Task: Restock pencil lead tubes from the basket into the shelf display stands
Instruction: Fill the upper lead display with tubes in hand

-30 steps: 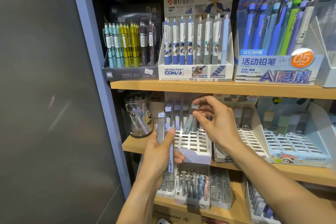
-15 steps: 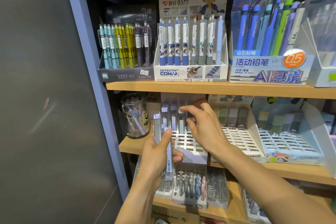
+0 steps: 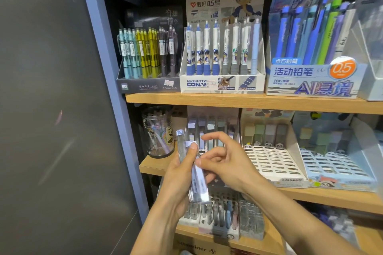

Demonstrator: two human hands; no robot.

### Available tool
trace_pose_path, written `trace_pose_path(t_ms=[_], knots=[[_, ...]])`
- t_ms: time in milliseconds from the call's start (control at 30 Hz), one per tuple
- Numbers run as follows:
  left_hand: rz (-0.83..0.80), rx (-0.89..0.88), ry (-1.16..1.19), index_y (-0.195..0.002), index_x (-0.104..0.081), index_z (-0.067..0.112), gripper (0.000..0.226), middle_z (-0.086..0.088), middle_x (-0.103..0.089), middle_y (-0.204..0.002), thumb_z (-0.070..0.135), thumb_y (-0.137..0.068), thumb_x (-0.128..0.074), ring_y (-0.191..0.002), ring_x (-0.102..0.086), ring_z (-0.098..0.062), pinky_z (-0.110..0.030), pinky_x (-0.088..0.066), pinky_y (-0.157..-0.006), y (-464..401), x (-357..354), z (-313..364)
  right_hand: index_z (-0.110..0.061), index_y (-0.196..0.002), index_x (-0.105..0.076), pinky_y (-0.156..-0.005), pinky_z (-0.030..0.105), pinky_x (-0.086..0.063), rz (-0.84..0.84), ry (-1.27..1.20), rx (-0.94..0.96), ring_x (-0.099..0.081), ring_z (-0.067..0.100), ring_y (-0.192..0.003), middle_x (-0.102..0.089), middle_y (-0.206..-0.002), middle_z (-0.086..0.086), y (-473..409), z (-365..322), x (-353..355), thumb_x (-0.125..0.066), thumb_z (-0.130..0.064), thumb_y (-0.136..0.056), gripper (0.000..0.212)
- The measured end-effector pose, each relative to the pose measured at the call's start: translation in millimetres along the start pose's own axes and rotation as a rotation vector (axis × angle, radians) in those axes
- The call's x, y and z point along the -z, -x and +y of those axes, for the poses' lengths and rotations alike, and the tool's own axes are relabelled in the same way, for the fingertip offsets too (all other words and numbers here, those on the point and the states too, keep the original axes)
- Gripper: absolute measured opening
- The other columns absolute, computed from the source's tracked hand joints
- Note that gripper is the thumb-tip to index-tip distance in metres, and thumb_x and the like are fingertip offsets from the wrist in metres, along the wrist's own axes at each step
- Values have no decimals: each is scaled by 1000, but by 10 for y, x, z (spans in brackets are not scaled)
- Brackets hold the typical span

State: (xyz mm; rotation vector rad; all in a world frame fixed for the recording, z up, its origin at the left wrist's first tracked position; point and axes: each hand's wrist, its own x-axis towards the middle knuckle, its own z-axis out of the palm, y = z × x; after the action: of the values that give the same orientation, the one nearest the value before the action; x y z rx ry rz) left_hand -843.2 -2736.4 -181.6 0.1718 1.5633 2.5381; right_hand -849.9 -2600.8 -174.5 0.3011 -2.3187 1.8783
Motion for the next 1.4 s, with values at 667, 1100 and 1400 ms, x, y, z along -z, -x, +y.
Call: trace_pose_path(t_ms=[667, 1100, 1400], knots=[[272, -89, -194, -116, -57, 2, 41, -5, -53, -65, 41, -103, -58, -44, -59, -21, -28, -49, -43, -209, 254, -93, -32, -132, -59, -77, 32, -57, 283, 154, 362, -63, 11, -82, -66, -89, -7, -297, -35, 27, -66, -14, -97, 40], [220, -8, -154, -113, -43, 16, 16, 0, -40, -61, 28, -104, -49, -42, -34, -14, -27, -22, -42, -219, 268, -64, -28, -123, -49, -74, 39, -59, 388, 496, 591, -67, 9, -83, -67, -97, -9, -346, 206, 6, -68, -18, -97, 33], [174, -11, -223, -113, -42, 15, 10, -1, -43, -64, 22, -106, -37, -42, -39, -15, -29, -24, -44, -202, 208, -82, -29, -121, -50, -69, 40, -58, 368, 578, 565, -63, 12, -76, -62, -83, -9, -416, 145, 57, -72, -15, -94, 37]])
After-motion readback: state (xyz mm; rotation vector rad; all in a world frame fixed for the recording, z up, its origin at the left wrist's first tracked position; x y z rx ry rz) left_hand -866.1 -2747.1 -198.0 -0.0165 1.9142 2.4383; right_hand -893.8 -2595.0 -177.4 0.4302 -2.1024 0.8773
